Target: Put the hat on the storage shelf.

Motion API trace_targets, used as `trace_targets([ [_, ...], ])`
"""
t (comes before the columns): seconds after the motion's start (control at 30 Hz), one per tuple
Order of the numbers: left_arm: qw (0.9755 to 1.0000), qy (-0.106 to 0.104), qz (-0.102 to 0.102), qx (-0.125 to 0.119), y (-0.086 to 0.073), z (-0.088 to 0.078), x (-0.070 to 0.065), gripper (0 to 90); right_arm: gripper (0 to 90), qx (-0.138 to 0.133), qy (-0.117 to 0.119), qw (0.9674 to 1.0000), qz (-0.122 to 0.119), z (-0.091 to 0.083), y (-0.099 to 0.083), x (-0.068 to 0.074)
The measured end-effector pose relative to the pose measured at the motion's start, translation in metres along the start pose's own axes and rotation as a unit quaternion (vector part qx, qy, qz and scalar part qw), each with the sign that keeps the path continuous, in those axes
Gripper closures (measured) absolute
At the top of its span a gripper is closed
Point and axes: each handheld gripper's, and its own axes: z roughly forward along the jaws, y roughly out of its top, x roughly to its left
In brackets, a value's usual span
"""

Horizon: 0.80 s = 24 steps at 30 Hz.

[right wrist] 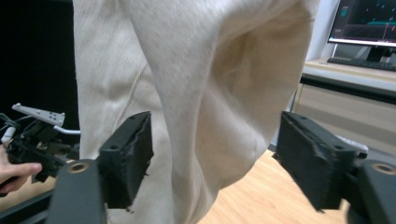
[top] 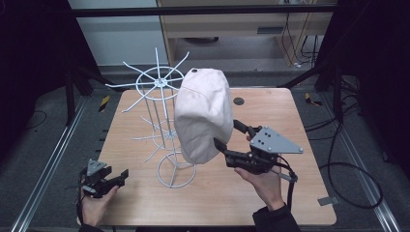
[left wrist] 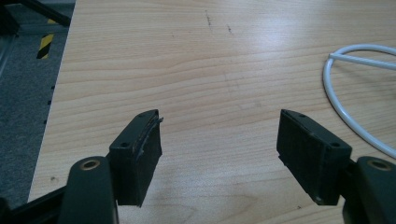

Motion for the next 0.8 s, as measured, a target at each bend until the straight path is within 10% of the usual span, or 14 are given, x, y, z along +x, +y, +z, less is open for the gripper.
trace_targets([
  [0.8,1.0000,0.000,0.001,-0.001,0.000,-0.001,-0.001,30.4,11.1,0.072,-0.005,0.9945,0.076,-0.037,-0.071,-0.032],
])
